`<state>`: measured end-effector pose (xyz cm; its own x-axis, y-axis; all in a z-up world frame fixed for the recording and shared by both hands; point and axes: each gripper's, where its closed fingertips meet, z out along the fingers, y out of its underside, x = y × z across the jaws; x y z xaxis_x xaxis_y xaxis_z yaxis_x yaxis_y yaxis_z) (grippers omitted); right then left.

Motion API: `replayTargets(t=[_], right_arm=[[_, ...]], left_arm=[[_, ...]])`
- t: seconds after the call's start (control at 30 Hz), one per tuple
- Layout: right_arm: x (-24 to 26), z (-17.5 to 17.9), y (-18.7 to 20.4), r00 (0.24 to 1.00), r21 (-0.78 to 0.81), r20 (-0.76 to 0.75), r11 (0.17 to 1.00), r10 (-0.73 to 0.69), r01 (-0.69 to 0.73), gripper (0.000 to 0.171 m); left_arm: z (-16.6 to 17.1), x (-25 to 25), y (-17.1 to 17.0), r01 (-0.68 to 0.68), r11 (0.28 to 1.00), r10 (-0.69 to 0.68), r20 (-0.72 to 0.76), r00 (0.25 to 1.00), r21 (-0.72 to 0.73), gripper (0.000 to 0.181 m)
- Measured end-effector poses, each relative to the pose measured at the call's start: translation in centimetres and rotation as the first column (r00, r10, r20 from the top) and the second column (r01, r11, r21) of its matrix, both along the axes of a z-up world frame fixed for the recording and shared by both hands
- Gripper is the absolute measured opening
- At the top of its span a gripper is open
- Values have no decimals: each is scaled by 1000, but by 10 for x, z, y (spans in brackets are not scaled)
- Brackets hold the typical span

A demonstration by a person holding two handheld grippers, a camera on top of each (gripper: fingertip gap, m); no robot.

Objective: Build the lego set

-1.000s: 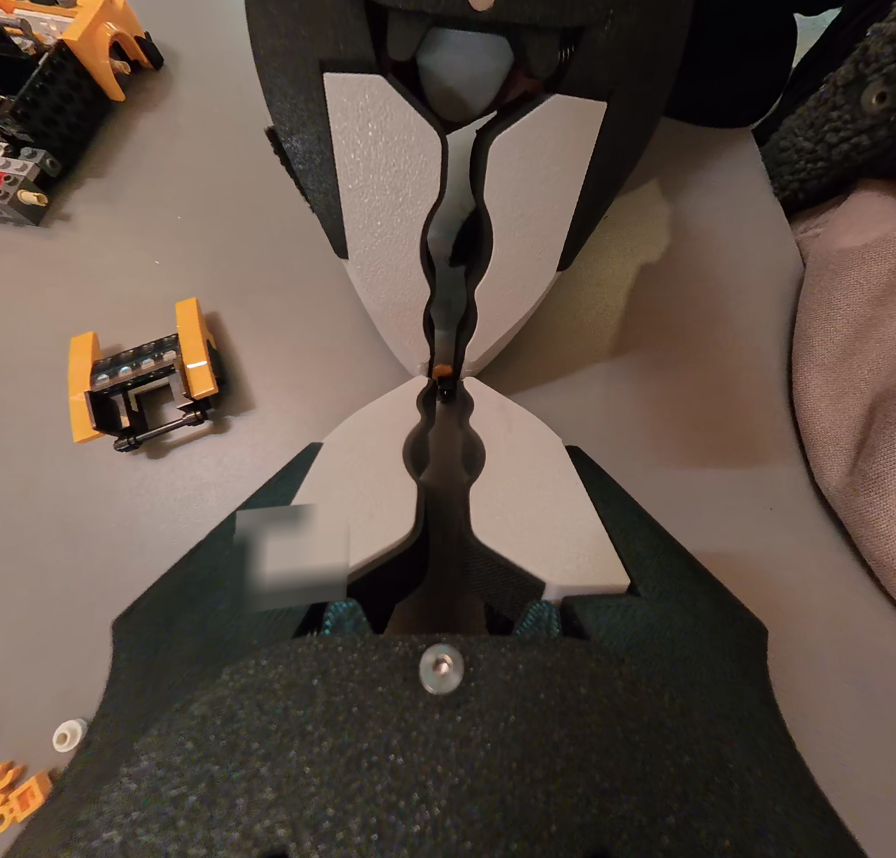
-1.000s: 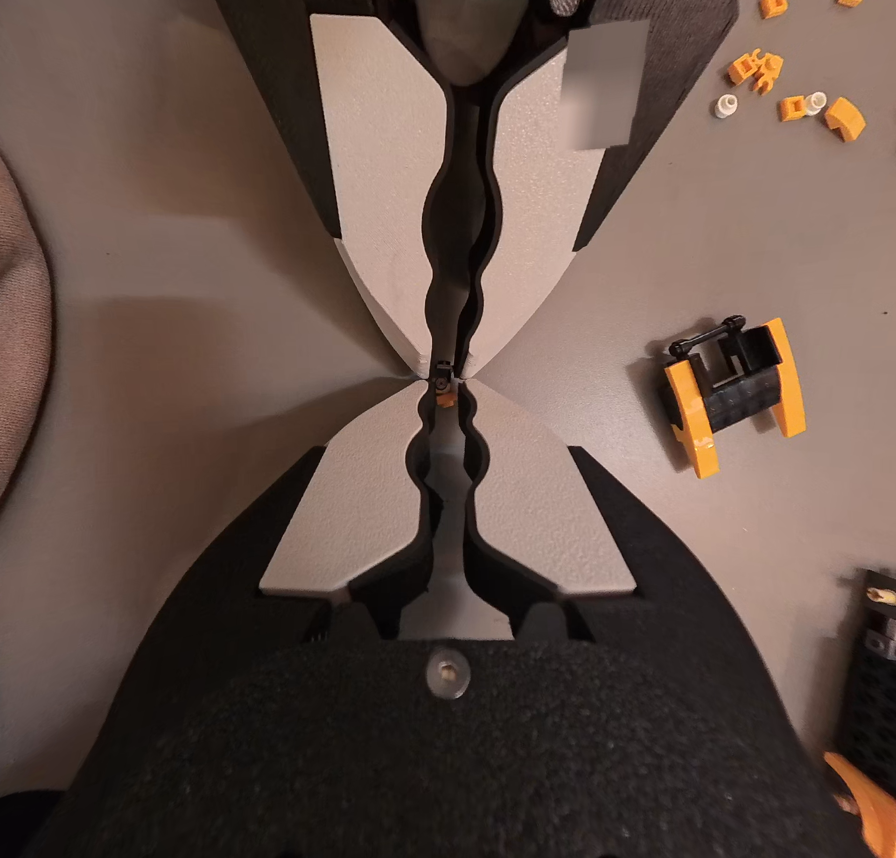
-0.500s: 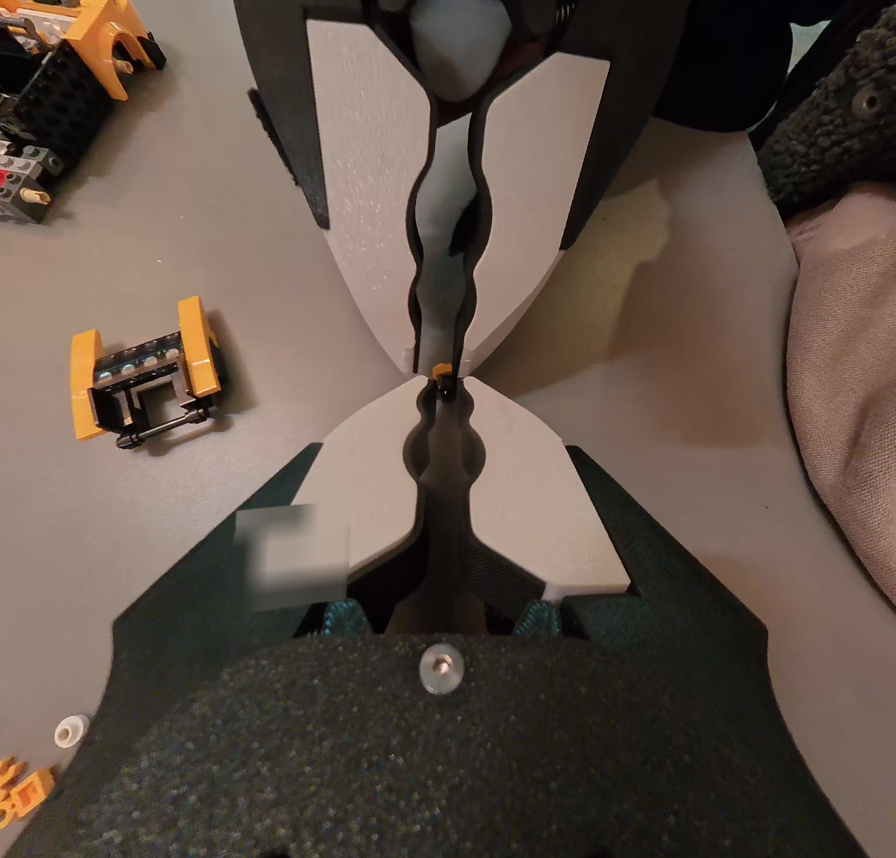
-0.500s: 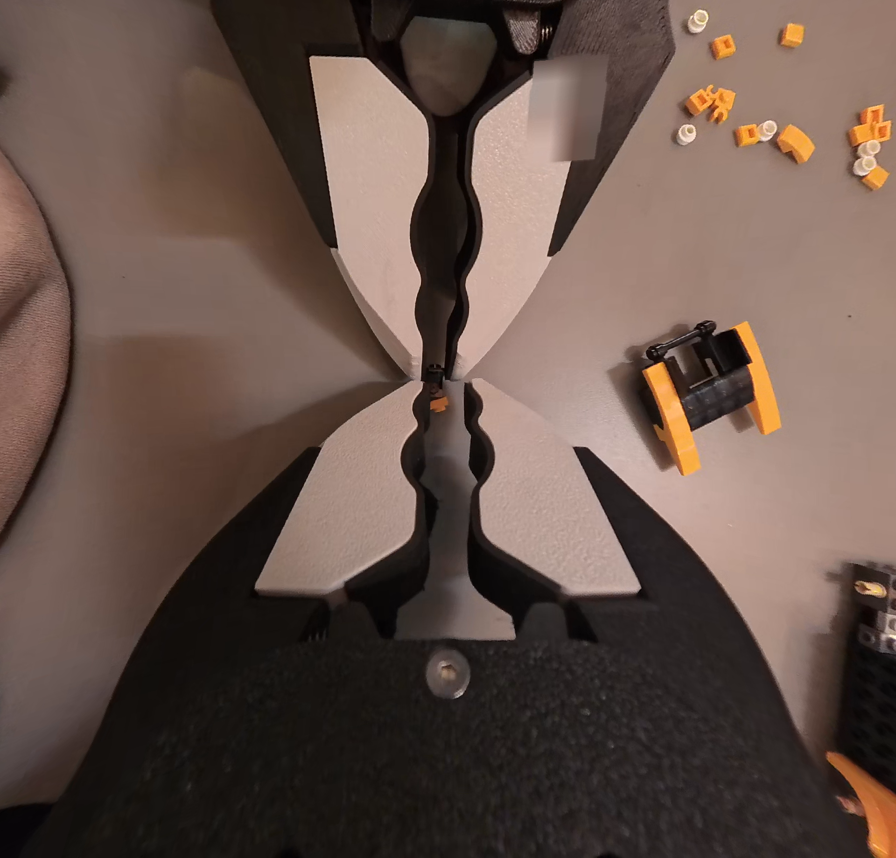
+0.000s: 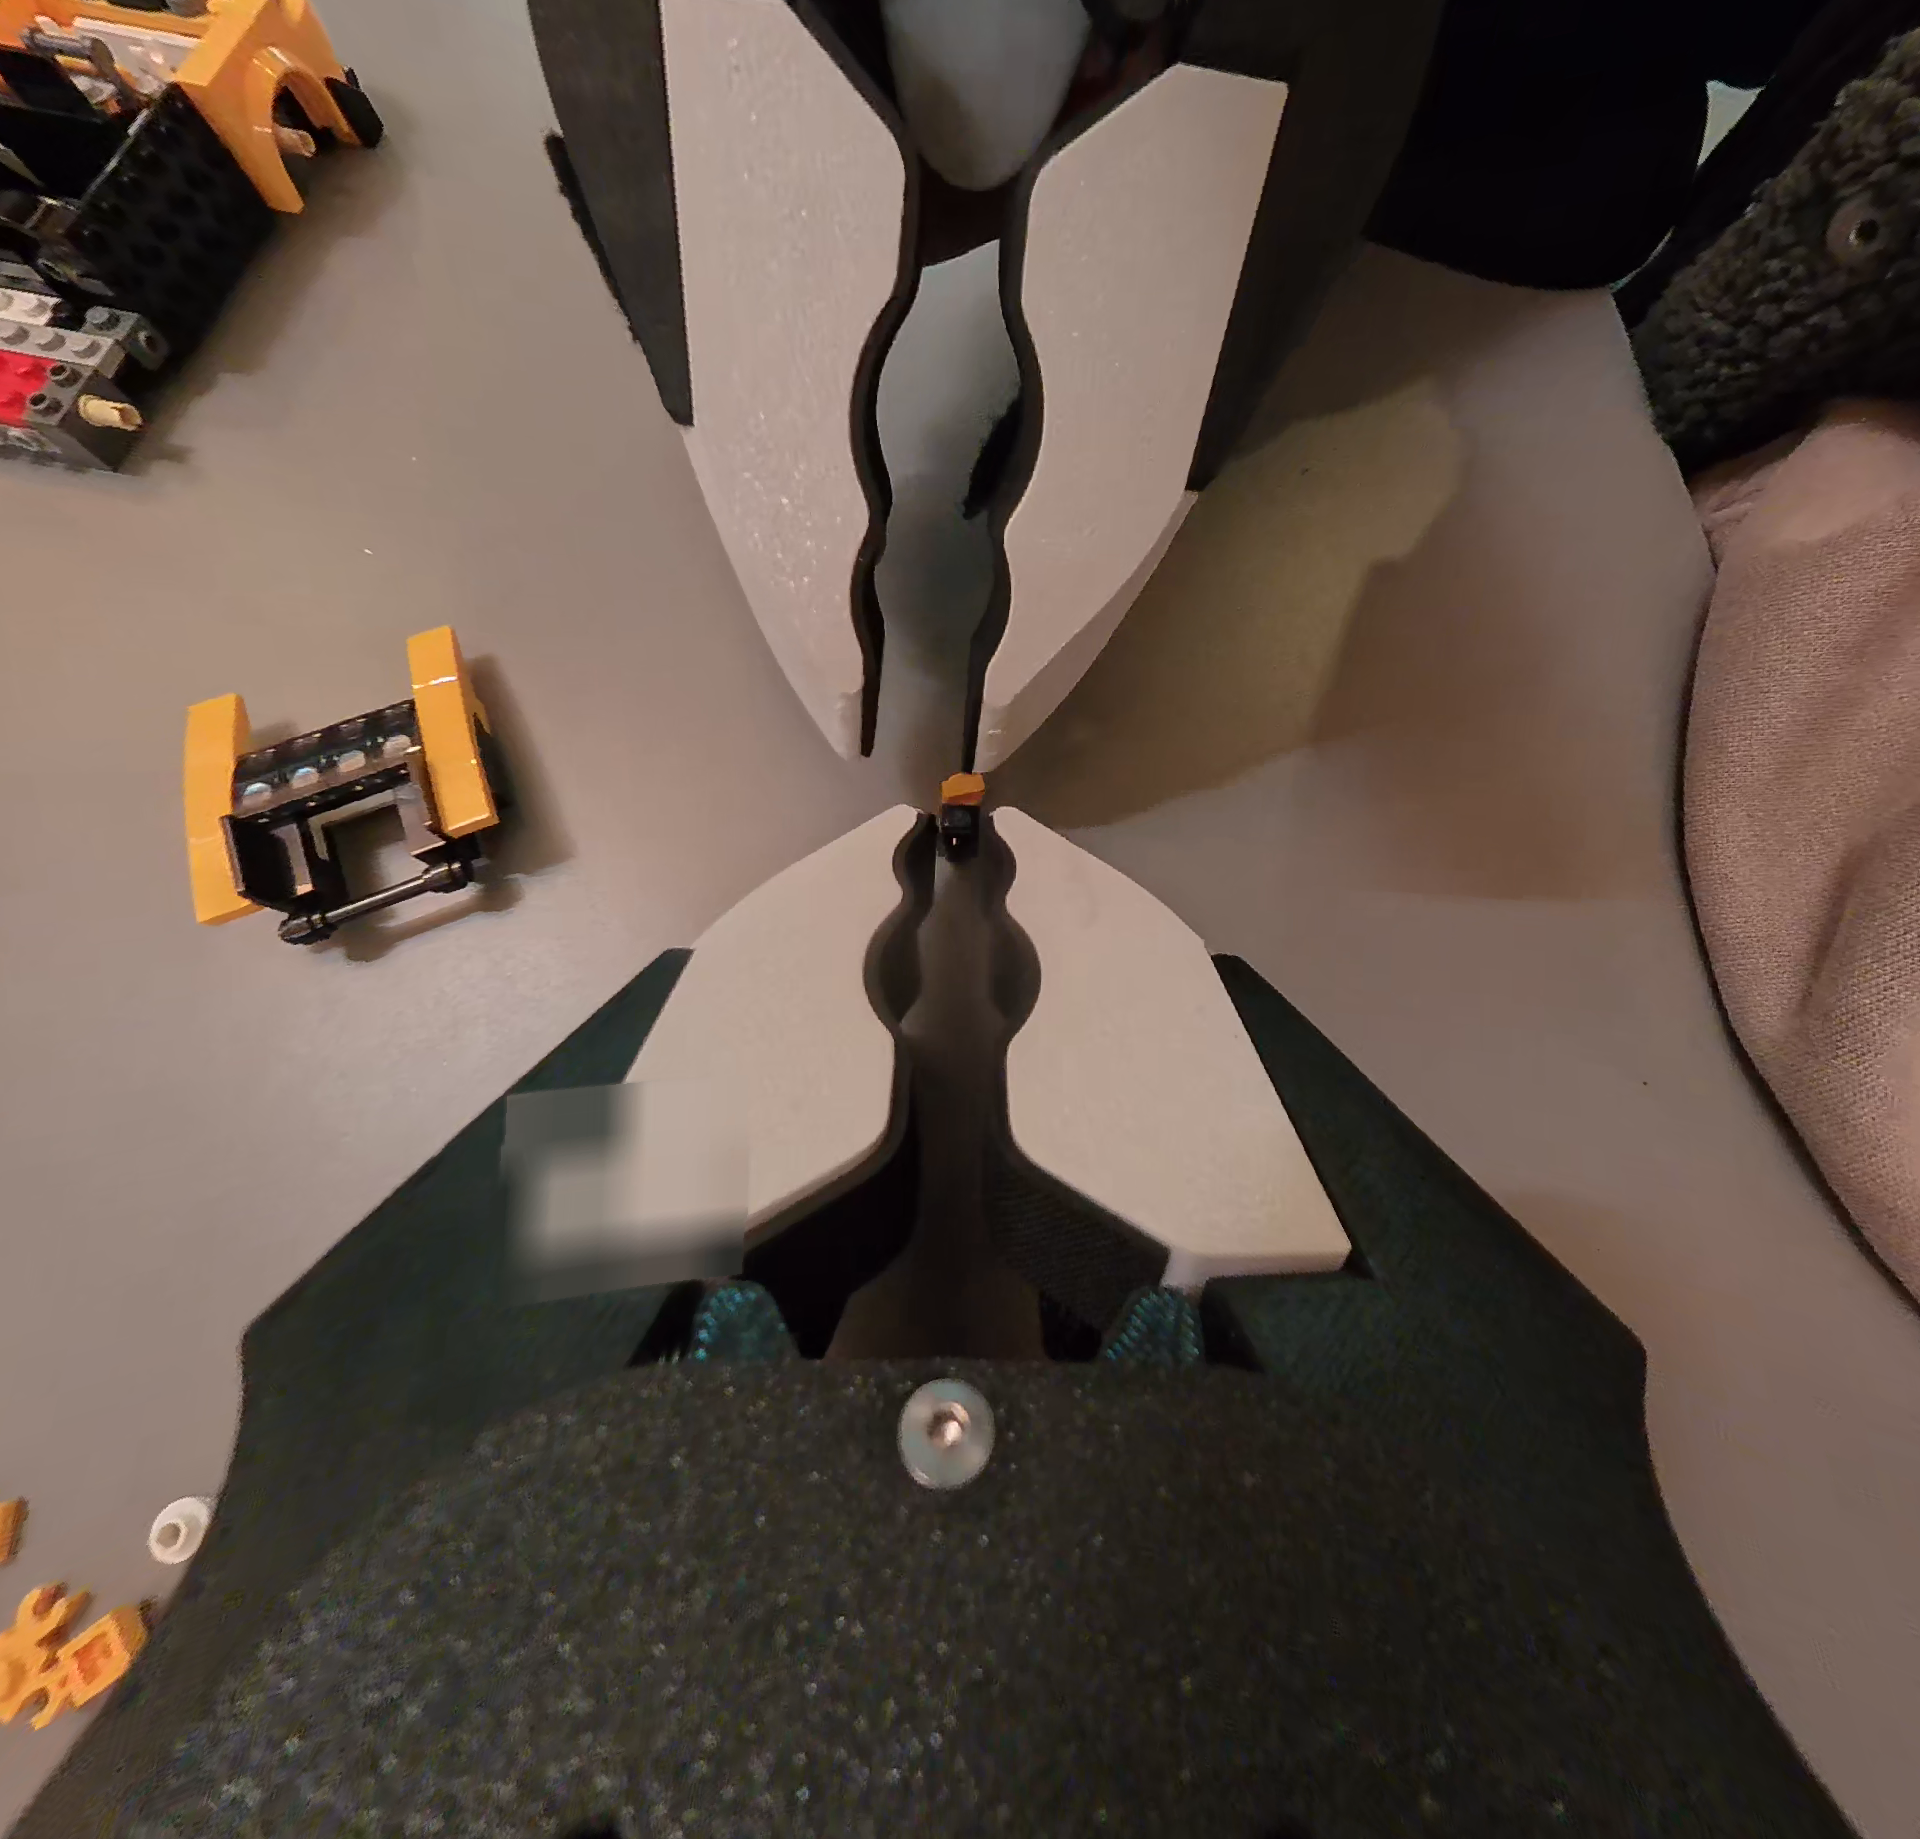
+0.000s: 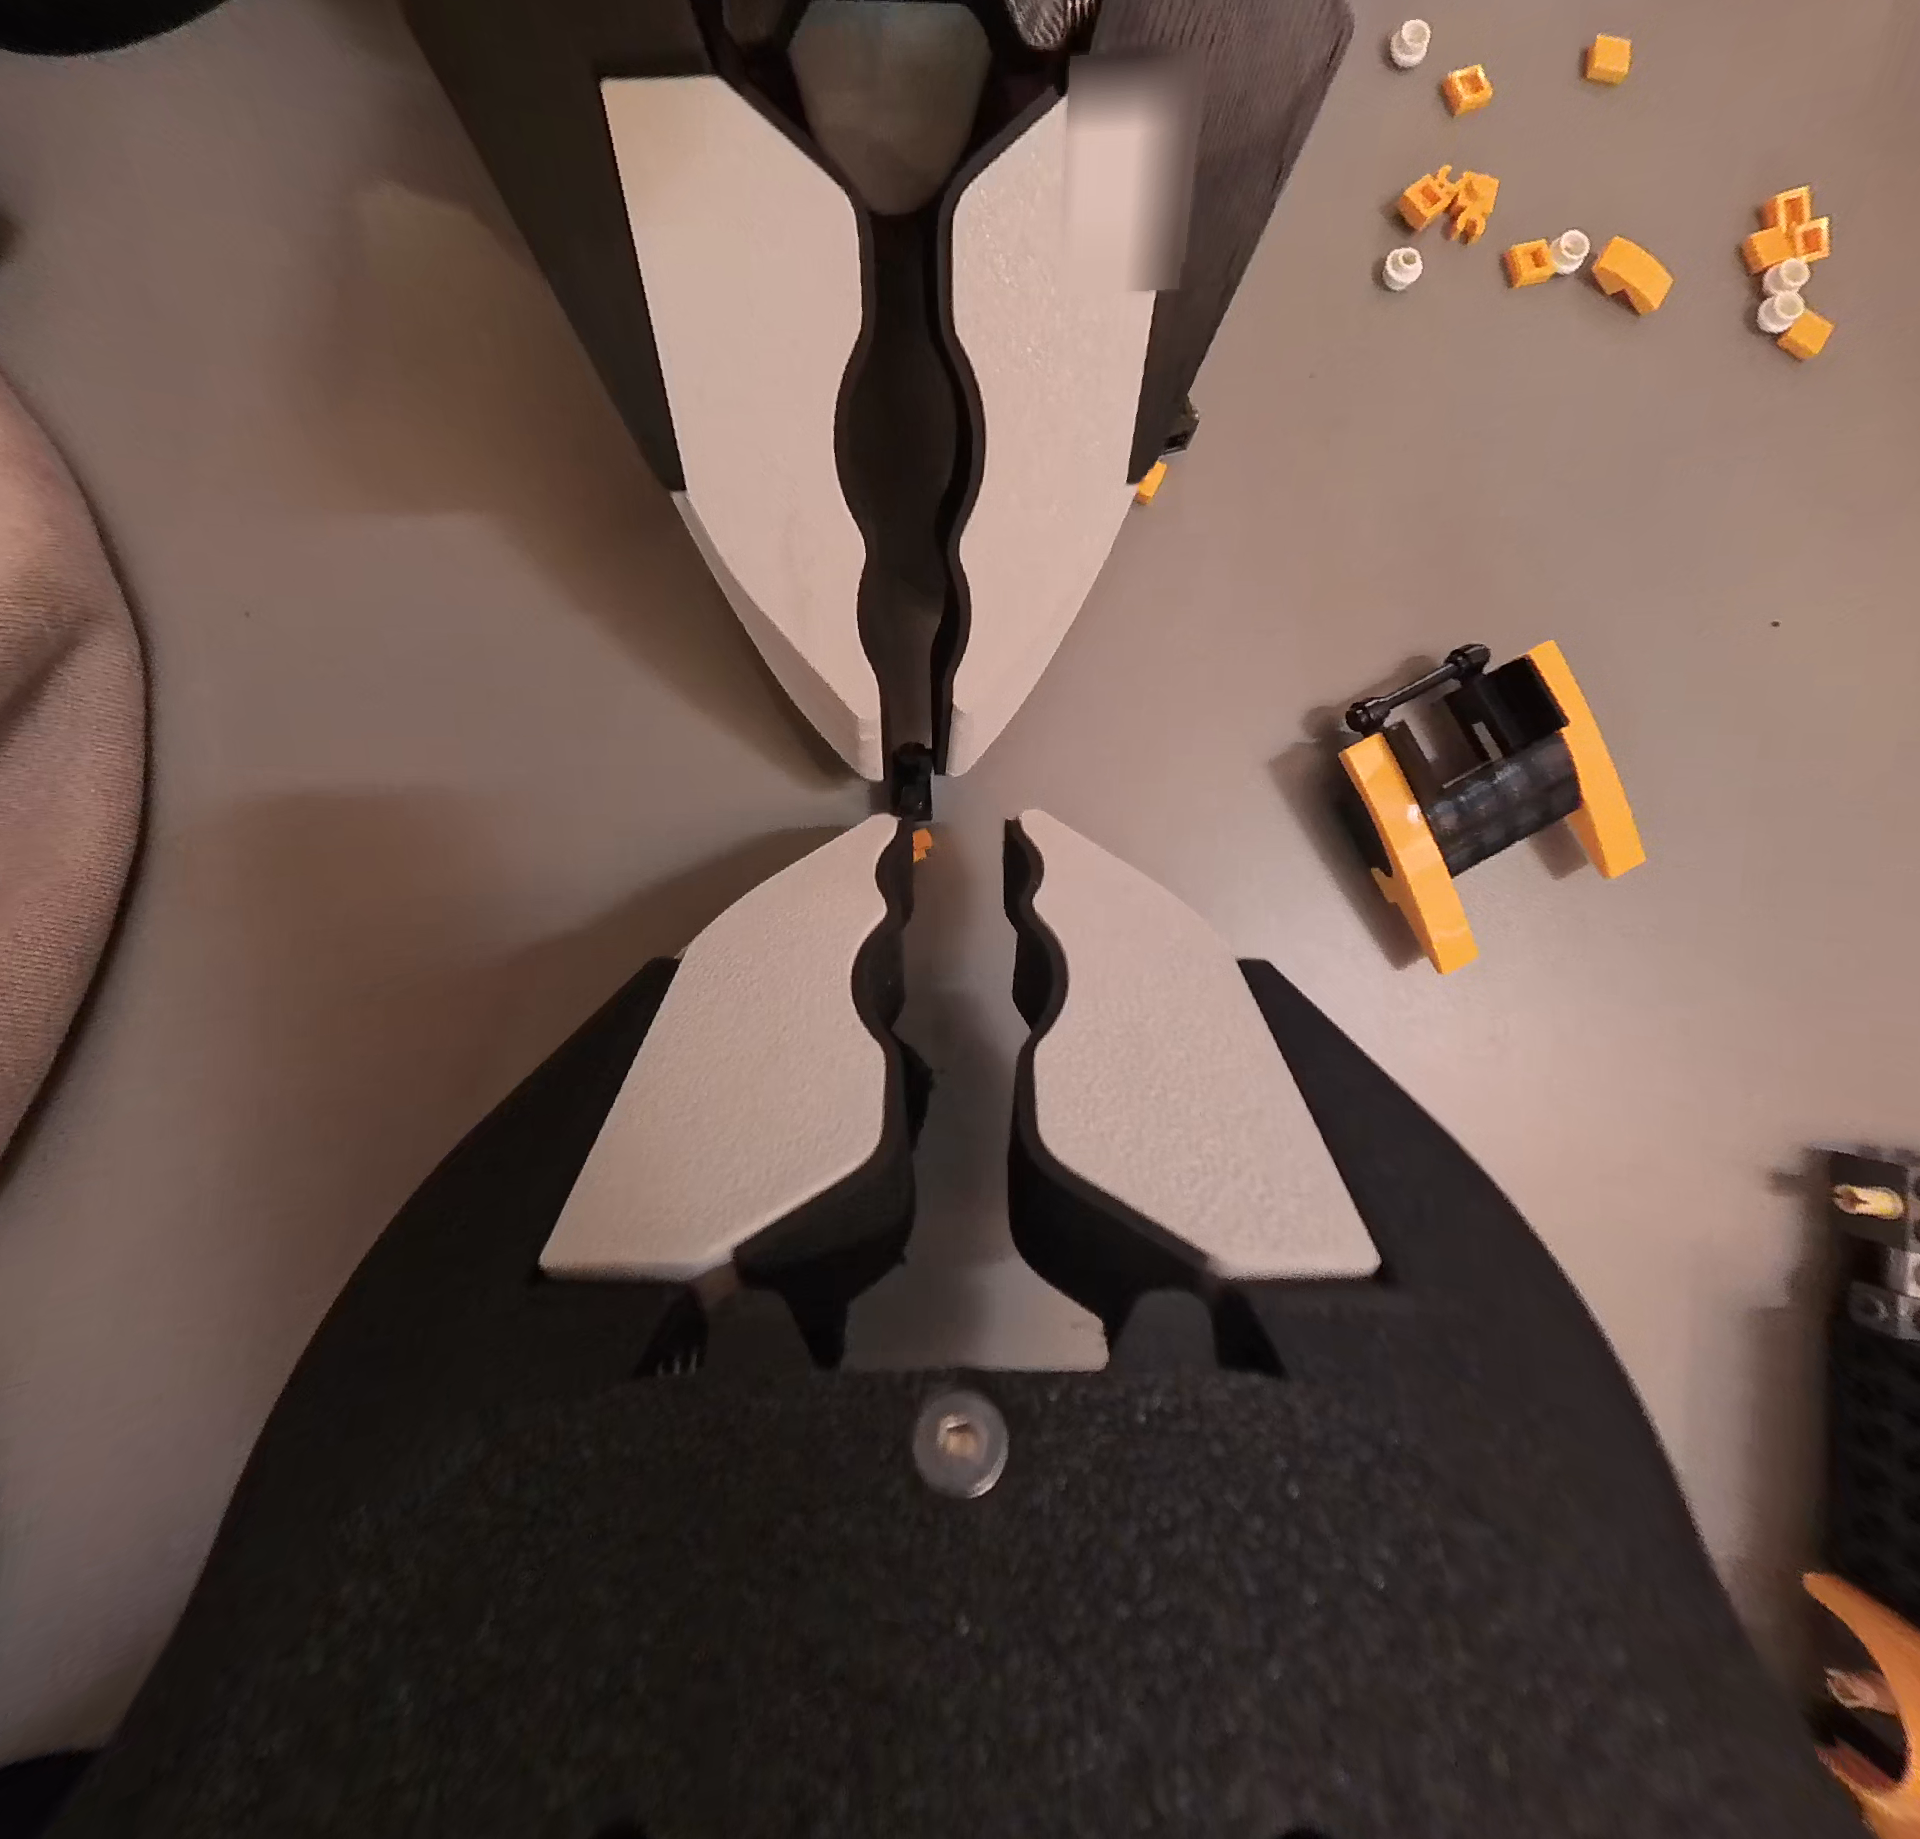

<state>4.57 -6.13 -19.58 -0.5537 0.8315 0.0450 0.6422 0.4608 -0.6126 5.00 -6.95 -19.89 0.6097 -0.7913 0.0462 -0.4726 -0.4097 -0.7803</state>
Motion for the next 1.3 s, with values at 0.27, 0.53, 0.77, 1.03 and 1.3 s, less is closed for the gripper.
replayTargets(t=[0.27, 0.53, 0.77, 1.03, 1.3], right_arm=[[7, 1, 13, 999, -18, 1, 999, -42, 42, 16], [10, -5, 4, 999, -46, 39, 999, -12, 14, 16], [7, -13, -4, 998, -40, 62, 999, 16, -13, 10], [5, -17, -9, 996, -13, 79, 999, 48, -47, 8], [32, -17, 14, 954, 194, 293, 972, 69, -130, 8]], left_arm=[[1, -6, 1, -21, 1000, 21, -2, 1000, -11, 7], [1, -9, -1, -17, 999, 17, -12, 1000, -28, 8], [0, -8, -5, -1, 999, 0, -16, 1000, -52, 7], [-2, -6, -5, 3, 998, -4, -22, 1000, -59, 7], [-3, -5, -4, -7, 998, 6, -27, 1000, -60, 8]])
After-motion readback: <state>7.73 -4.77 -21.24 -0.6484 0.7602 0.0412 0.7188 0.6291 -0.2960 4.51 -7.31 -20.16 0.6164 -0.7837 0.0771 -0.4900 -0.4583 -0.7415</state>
